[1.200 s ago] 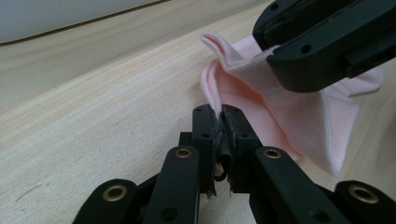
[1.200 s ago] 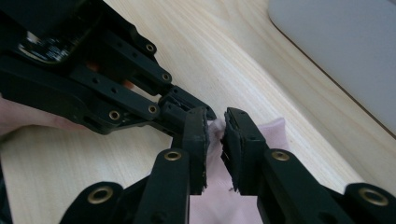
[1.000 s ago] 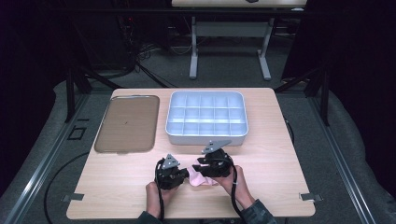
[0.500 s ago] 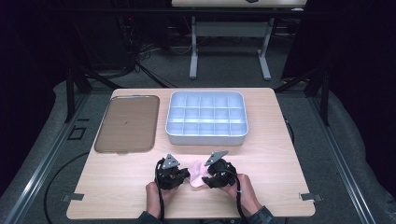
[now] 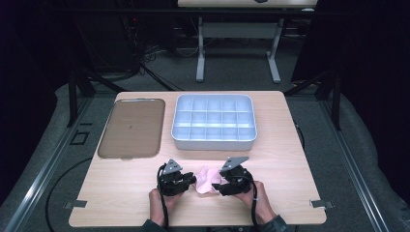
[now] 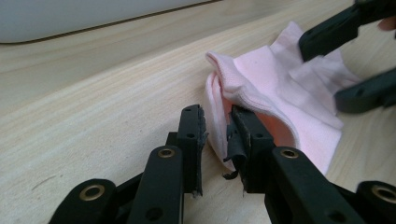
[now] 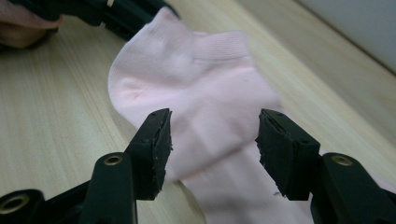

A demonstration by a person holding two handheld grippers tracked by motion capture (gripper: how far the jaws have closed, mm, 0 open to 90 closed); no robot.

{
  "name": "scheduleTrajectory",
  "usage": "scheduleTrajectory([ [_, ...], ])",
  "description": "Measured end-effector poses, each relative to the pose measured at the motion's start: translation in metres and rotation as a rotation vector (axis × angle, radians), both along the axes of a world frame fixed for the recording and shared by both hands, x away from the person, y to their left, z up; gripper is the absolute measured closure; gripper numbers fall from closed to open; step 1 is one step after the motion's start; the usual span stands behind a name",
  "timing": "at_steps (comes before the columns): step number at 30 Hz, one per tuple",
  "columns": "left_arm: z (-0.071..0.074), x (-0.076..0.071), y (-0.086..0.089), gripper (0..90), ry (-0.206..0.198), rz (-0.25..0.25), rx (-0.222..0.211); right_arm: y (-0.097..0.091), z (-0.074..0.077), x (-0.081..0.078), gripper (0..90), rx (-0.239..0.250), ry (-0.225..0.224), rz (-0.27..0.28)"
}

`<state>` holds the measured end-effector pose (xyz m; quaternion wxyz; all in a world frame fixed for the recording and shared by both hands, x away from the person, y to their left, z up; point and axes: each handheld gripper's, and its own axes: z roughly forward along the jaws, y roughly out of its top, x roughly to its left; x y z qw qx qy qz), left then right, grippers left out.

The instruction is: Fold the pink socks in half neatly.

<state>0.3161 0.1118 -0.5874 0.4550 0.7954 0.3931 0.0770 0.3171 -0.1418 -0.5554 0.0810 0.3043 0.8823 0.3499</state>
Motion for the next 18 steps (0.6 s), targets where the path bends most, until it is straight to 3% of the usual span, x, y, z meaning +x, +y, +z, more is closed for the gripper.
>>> scheduleTrajectory([
  [1,0.0,-0.001,0.001,74.0,0.005,0.006,-0.009,0.0,0.0,0.0,44.1,0.0,0.0,0.0],
  [2,0.0,-0.001,0.002,74.1,0.005,0.008,-0.009,-0.016,0.008,-0.002,45.4,0.021,-0.008,-0.054],
  [3,0.0,-0.001,0.002,74.1,0.012,0.009,-0.006,-0.016,0.008,-0.002,45.4,0.021,-0.008,-0.054],
  [4,-0.001,-0.001,0.002,74.4,0.016,0.006,0.0,-0.034,0.013,-0.003,48.0,0.036,-0.014,-0.125],
  [5,-0.001,-0.001,0.002,74.7,0.016,0.006,0.0,-0.034,0.013,-0.003,48.0,0.036,-0.014,-0.125],
  [6,-0.001,-0.001,0.001,74.7,0.014,0.005,0.004,-0.043,0.015,-0.004,50.0,0.029,-0.013,-0.167],
  [10,-0.002,-0.002,-0.002,76.9,0.015,0.005,0.034,-0.074,0.004,-0.005,56.2,-0.019,0.063,-0.312],
  [14,-0.003,-0.001,-0.003,78.2,0.012,-0.002,0.042,-0.08,-0.005,-0.005,60.0,-0.026,0.103,-0.341],
  [18,-0.003,-0.001,-0.003,79.3,0.011,-0.002,0.046,-0.079,-0.011,-0.004,66.5,-0.018,0.111,-0.355],
])
